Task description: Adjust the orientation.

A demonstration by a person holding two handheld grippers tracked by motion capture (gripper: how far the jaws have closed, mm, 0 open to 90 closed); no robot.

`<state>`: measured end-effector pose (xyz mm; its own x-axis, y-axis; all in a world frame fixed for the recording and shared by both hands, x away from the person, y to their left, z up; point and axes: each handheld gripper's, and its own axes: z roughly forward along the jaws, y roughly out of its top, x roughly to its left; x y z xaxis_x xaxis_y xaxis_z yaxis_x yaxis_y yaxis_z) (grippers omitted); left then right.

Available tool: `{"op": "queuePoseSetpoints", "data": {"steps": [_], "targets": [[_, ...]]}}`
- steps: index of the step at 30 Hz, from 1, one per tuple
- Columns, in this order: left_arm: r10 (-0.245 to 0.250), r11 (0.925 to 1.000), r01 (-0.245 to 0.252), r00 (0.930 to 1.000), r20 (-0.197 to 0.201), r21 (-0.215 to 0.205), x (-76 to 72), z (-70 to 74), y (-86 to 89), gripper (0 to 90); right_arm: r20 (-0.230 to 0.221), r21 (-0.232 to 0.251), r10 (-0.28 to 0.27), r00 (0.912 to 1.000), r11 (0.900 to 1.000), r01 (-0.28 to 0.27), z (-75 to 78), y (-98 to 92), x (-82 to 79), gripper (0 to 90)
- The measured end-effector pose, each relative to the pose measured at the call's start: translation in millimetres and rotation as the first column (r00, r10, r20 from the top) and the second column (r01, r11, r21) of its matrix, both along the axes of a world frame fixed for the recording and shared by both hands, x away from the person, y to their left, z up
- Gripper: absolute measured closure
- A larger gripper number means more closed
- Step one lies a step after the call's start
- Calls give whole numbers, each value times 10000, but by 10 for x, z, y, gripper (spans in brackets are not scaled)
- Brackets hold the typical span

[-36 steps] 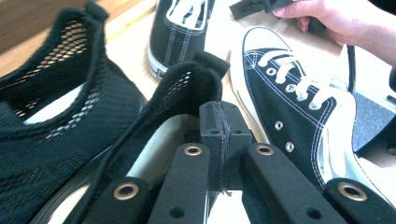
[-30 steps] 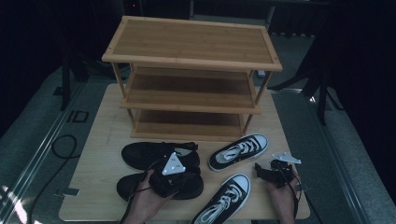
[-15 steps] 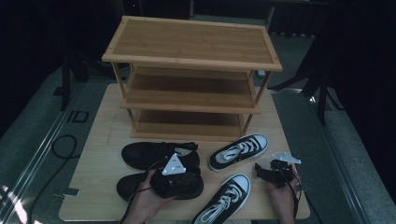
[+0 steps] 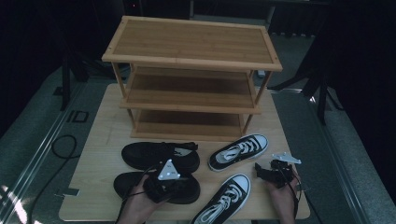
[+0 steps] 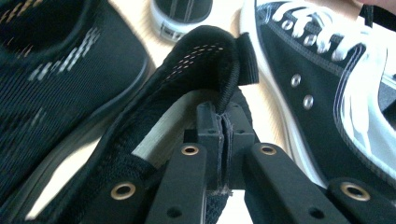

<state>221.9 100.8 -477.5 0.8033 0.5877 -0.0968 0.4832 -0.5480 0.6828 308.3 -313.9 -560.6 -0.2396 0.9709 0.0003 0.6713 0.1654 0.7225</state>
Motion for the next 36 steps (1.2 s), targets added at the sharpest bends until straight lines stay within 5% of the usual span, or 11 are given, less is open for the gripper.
{"op": "queuePoseSetpoints", "data": {"steps": [6,13,19,27,31,36], "targets": [[636,9978,-635,9979,-71,195,-34,14,339,881,1,2,-6,10000,10000,6,0,1,0,145],[1636,9865,-1635,9864,-138,75,29,3,652,880,2,-1,-3,10000,10000,3,0,1,-1,145],[1956,9804,-1959,9805,-211,-183,74,14,670,872,1,-2,-1,10000,10000,1,0,0,-1,145],[1544,9836,-1531,9880,61,-949,32,183,607,775,1,2,-1,10000,10000,1,0,0,-1,145],[2099,9708,-2033,9769,405,-1275,2,301,703,724,0,1,0,10000,10000,0,0,0,-1,145],[2757,9571,-2694,9600,490,-1062,-25,347,882,764,0,1,0,10000,10000,0,0,0,-1,145]]}}
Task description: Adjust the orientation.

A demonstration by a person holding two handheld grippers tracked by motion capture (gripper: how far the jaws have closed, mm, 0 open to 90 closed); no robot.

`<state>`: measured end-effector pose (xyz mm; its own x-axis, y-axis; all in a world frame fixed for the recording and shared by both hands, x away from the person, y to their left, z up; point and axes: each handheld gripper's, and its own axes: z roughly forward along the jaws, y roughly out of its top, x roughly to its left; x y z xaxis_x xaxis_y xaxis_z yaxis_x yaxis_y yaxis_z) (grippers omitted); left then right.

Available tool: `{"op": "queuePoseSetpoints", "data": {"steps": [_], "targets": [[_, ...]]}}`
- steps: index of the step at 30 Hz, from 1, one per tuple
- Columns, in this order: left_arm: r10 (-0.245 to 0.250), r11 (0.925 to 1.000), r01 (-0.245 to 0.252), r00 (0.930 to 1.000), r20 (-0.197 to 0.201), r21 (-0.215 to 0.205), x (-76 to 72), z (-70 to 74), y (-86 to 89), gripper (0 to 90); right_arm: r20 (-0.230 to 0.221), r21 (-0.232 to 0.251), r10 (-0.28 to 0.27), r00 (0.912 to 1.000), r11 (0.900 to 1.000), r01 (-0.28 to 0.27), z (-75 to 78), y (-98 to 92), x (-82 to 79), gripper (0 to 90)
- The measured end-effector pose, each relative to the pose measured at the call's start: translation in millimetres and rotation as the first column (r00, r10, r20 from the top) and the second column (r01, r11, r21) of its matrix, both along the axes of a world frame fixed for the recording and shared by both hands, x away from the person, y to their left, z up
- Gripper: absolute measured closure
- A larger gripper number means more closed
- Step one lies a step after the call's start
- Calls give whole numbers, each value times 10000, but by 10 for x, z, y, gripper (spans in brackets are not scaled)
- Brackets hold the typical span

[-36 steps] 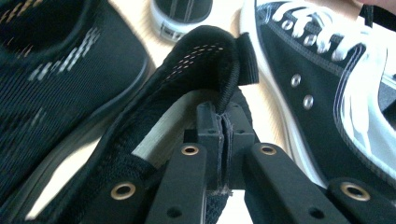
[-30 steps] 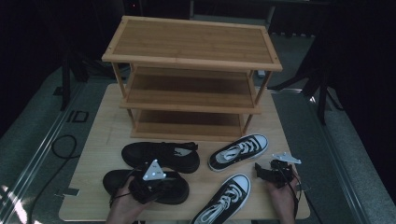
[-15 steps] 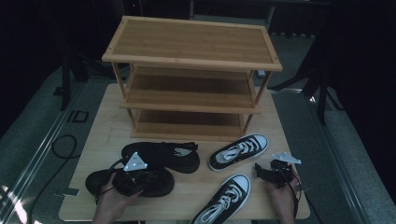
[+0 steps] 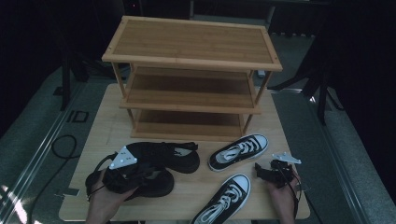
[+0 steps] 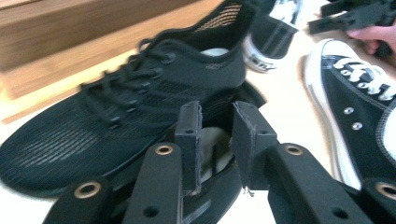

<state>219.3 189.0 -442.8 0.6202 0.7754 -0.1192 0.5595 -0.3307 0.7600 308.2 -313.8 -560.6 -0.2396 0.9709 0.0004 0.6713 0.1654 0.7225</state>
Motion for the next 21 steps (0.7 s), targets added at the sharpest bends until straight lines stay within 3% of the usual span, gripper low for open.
{"op": "queuePoseSetpoints", "data": {"steps": [3,7,9,17,21], "targets": [[350,9988,-344,9993,-142,345,-11,-20,109,868,1,-10,3,10000,10000,-3,0,0,0,145],[810,9915,-784,9965,-209,1041,-53,-44,247,899,0,-11,3,10000,10000,-3,0,-1,0,145],[927,9926,-903,9954,-256,812,-114,-37,337,900,1,-7,0,10000,10000,0,0,0,0,145],[1250,9885,-1223,9918,-250,885,-271,-51,394,900,6,-10,7,10000,10000,-7,-1,0,5,144],[1715,9768,-1627,9837,-534,1393,-315,-129,452,900,19,-11,43,10000,10000,-43,-1,2,15,144]]}}
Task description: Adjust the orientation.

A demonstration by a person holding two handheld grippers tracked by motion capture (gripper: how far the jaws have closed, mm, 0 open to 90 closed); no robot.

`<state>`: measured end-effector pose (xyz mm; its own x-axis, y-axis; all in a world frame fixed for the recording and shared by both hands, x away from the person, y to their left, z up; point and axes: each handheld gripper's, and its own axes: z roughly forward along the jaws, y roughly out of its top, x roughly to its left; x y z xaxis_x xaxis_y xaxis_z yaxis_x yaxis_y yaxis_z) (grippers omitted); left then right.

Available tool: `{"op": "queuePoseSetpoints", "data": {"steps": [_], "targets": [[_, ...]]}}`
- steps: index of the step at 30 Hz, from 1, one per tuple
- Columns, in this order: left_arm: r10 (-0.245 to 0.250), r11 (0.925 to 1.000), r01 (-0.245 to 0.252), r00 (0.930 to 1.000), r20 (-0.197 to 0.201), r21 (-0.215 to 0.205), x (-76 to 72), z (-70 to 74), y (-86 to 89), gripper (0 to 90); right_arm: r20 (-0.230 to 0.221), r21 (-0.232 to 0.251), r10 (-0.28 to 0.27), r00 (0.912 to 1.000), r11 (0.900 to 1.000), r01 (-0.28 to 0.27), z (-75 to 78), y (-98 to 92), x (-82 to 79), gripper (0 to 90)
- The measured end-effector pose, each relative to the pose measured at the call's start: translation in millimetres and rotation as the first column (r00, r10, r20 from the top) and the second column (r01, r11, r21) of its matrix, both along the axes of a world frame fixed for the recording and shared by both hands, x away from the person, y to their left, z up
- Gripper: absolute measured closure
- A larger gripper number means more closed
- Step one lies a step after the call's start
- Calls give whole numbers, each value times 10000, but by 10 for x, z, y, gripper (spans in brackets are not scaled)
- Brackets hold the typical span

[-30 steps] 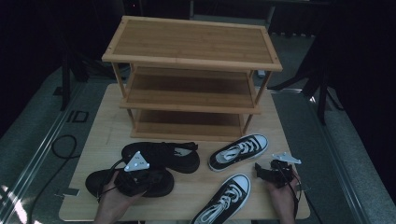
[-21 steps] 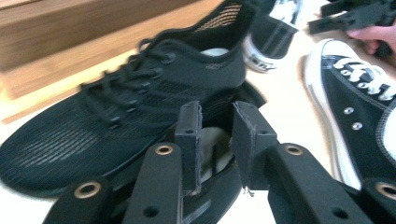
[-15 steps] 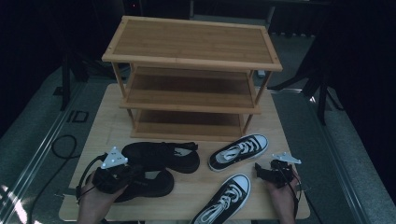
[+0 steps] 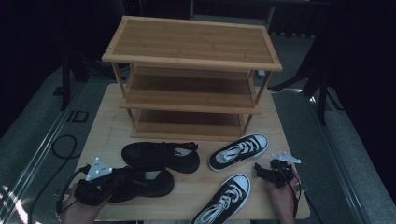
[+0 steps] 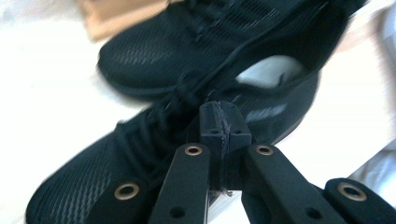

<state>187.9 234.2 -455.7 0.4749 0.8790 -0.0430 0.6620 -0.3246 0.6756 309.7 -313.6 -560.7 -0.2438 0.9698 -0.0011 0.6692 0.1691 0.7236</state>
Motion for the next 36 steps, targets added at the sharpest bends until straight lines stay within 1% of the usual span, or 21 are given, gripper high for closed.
{"op": "queuePoseSetpoints", "data": {"steps": [3,6,10,11,12,13,14,15,16,17,18,20,22,24,25,28,30,31,32,34,36], "targets": [[382,9993,-381,9988,-291,32,-25,-82,41,900,-22,4,7,10000,10000,-7,2,3,6,144],[735,9973,-732,9962,-456,81,-65,-157,58,900,-17,8,12,10000,10000,-12,1,6,10,145],[1159,9932,-1148,9914,-604,216,-100,-226,77,900,-19,10,13,10000,10000,-13,1,7,11,145],[1253,9919,-1235,9897,-699,291,-103,-242,85,900,-20,10,12,10000,10000,-12,1,7,11,144],[1350,9907,-1332,9877,-792,278,-106,-263,95,900,-19,18,10,10000,10000,-10,1,7,11,144],[1633,9865,-1610,9819,-963,310,-116,-306,120,900,-18,19,9,10000,10000,-9,1,7,11,145],[1633,9865,-1610,9819,-963,310,-116,-306,120,900,-18,19,9,10000,10000,-9,1,7,11,145],[1871,9821,-1834,9767,-1051,437,-124,-338,136,900,-21,21,7,10000,10000,-7,2,7,11,144],[2042,9789,-2024,9717,-1187,271,-137,-371,165,900,-17,18,10,10000,10000,-10,1,7,11,145],[2297,9732,-2285,9652,-1253,236,-153,-404,187,900,-18,20,9,10000,10000,-9,1,7,11,145],[2557,9667,-2518,9580,-1301,453,-172,-447,213,900,-19,22,8,10000,10000,-8,1,7,11,144],[2711,9625,-2668,9528,-1366,492,-180,-470,243,900,-20,23,6,10000,10000,-6,2,8,11,144],[2784,9603,-2735,9516,-1302,540,-169,-473,243,900,-16,18,15,10000,10000,-15,1,7,12,145],[2800,9595,-2731,9519,-1244,697,-142,-476,228,900,-19,18,10,10000,10000,-10,1,8,12,145],[2824,9587,-2757,9518,-1199,696,-125,-480,224,900,-15,19,11,10000,10000,-11,1,8,12,144],[2898,9566,-2842,9507,-1103,643,-76,-493,234,900,-15,16,14,10000,10000,-14,1,7,12,144],[2942,9556,-2905,9499,-1052,493,-37,-508,259,900,-15,18,12,10000,10000,-12,1,8,12,144],[3001,9539,-2974,9483,-1030,408,-14,-516,269,900,-15,18,15,10000,10000,-15,1,8,12,145],[2989,9542,-2959,9489,-1010,439,10,-517,279,900,-16,17,16,10000,10000,-16,1,7,12,144],[3041,9524,-3007,9486,-873,494,66,-521,287,900,-17,19,13,10000,10000,-13,1,8,12,144],[3086,9511,-3063,9475,-836,396,133,-529,310,900,-16,18,12,10000,10000,-12,1,8,12,145]]}}
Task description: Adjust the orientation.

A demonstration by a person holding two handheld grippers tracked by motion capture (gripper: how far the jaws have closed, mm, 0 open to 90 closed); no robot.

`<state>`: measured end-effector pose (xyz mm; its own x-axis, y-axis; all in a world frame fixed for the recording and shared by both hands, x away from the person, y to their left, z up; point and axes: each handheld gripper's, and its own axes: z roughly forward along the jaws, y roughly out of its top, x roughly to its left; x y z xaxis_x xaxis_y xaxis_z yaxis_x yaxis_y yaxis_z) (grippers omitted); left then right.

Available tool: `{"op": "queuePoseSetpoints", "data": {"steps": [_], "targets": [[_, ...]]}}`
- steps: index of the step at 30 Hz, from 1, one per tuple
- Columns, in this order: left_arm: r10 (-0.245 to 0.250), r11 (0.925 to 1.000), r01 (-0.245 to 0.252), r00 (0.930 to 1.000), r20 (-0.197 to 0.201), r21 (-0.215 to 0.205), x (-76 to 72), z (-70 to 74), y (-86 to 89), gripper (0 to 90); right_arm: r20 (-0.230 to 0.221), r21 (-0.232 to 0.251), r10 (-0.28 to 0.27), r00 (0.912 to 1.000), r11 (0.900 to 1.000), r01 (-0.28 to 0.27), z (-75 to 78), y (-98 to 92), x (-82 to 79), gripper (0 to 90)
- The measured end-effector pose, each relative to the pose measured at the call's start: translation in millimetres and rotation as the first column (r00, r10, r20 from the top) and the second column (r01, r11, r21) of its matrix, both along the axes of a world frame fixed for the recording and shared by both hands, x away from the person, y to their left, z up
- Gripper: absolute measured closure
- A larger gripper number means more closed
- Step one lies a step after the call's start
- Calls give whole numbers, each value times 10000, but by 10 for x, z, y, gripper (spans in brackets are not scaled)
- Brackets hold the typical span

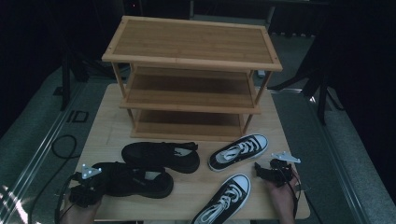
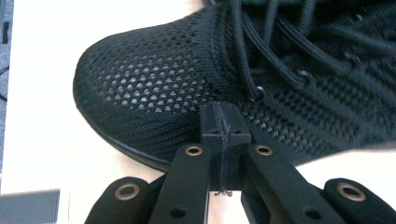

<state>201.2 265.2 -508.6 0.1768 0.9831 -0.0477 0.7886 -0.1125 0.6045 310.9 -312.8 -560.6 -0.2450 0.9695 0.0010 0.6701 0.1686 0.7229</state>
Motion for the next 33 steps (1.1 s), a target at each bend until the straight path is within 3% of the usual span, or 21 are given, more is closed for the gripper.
{"op": "queuePoseSetpoints", "data": {"steps": [8,18,22,24,30,33], "targets": [[269,9996,-266,9993,250,-130,260,-14,121,900,1,-2,2,10000,10000,-2,0,0,0,144],[202,9990,-219,9988,437,389,617,25,148,900,2,2,4,10000,10000,-4,0,0,1,145],[379,9993,-382,9965,743,31,536,79,215,900,1,4,3,10000,10000,-3,0,0,1,144],[580,9981,-594,9950,811,155,479,101,255,900,1,5,1,10000,10000,-1,0,0,1,145],[834,9955,-851,9957,406,427,328,28,302,900,1,2,2,10000,10000,-2,0,1,1,145],[907,9955,-911,9958,140,276,207,-13,281,900,0,3,3,10000,10000,-3,0,1,0,145]]}}
